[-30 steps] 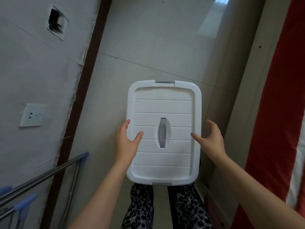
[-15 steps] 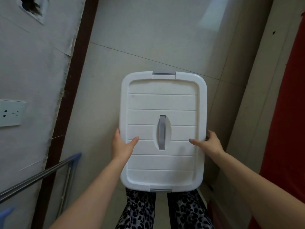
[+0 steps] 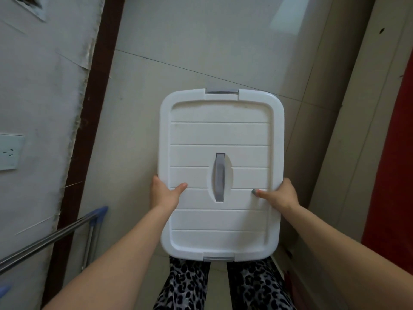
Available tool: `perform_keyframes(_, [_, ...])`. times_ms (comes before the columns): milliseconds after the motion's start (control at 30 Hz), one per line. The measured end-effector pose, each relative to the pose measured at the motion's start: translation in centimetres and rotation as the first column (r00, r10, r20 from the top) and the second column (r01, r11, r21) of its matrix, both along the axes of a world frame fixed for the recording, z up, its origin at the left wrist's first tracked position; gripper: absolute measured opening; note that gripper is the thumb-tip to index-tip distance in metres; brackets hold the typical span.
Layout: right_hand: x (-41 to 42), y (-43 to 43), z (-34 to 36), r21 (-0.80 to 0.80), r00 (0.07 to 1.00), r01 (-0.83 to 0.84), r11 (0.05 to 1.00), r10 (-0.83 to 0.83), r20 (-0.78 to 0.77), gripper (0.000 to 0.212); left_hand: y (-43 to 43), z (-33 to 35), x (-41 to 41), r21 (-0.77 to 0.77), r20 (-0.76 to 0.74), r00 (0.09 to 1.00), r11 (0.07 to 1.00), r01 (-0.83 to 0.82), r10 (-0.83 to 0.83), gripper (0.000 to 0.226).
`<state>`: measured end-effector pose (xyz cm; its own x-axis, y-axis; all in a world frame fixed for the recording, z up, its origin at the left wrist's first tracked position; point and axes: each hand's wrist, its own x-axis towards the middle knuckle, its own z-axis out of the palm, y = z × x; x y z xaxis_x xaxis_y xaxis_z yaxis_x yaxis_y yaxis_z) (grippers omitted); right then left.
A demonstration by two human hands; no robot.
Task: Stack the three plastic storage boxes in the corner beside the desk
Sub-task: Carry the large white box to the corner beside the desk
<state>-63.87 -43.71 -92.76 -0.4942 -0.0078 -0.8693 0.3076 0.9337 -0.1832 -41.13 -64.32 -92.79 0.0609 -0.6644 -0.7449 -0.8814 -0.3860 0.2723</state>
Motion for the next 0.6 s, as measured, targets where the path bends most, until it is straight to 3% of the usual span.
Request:
perform_keyframes(300, [-0.8,-0.3,2.8,-0.001,0.999,-0.003,1.000,0.003,-0.048,0.079,-0.8,3.3,-0.6,-0.011,0.046,0.997,0.998,0.057,-0.056,0.079])
perform_keyframes(500, [-1.9,-0.2,8.2,-0.066,0.996,0.093,0.993,-0.093,0.005,0.064,-1.2,9.0,-1.1,-0.014,0.032,0.997,0.998,0.068,-0.067,0.077])
perform_keyframes(600, [-2.2,0.0,11.9,-0.099,0.994,0.110,0.989,-0.108,0.027,0.072,-1.4,12.6,-1.5,-0.029,0.000,0.998,0.997,0.064,-0.064,0.076])
